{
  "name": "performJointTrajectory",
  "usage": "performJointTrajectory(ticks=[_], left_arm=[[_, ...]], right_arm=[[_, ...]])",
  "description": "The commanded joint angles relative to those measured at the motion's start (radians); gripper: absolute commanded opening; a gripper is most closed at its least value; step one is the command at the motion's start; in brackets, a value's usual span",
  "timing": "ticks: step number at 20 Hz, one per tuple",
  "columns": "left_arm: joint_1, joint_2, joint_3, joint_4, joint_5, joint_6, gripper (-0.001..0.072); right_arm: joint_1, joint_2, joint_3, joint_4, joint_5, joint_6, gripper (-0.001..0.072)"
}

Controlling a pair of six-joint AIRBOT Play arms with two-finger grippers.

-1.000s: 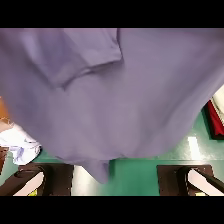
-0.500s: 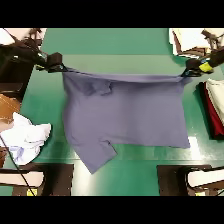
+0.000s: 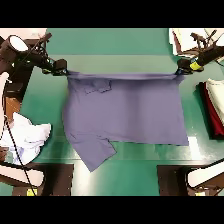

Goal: Fold the shirts.

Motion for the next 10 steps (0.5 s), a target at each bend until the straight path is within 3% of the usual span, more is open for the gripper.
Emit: performJointTrajectory(ticks=[1,4,5,6,7,8,10], left_arm=[[-0.025,-0.005,-0.061,0.063,-0.083,0.003,0.0023],[-0.068,-0.005,-0.169,0.064,-0.049,-0.01,0.0026],[-0.075,-0.005,-0.197,0.064,-0.041,-0.026,0.0077],[-0.074,-0.005,-0.217,0.064,-0.035,-0.035,0.0348],[-0.074,-0.005,-0.227,0.064,-0.035,-0.038,0.0501],[-0.072,0.0,-0.226,0.068,-0.048,-0.05,0.05],[-0.072,0.053,-0.228,0.112,-0.074,-0.054,0.0501]], right_arm=[[-0.005,0.074,-0.19,-0.031,-0.032,-0.018,0.0017],[-0.001,0.1,-0.302,-0.018,-0.094,-0.017,0.0018],[0.0,0.101,-0.318,-0.002,-0.094,-0.016,0.0018],[-0.002,0.1,-0.325,0.025,-0.092,-0.017,0.0048],[-0.006,0.1,-0.323,0.05,-0.091,-0.017,0.0255],[-0.016,0.101,-0.309,0.074,-0.08,-0.017,0.039],[-0.04,0.122,-0.279,0.13,-0.013,-0.024,0.0389]])
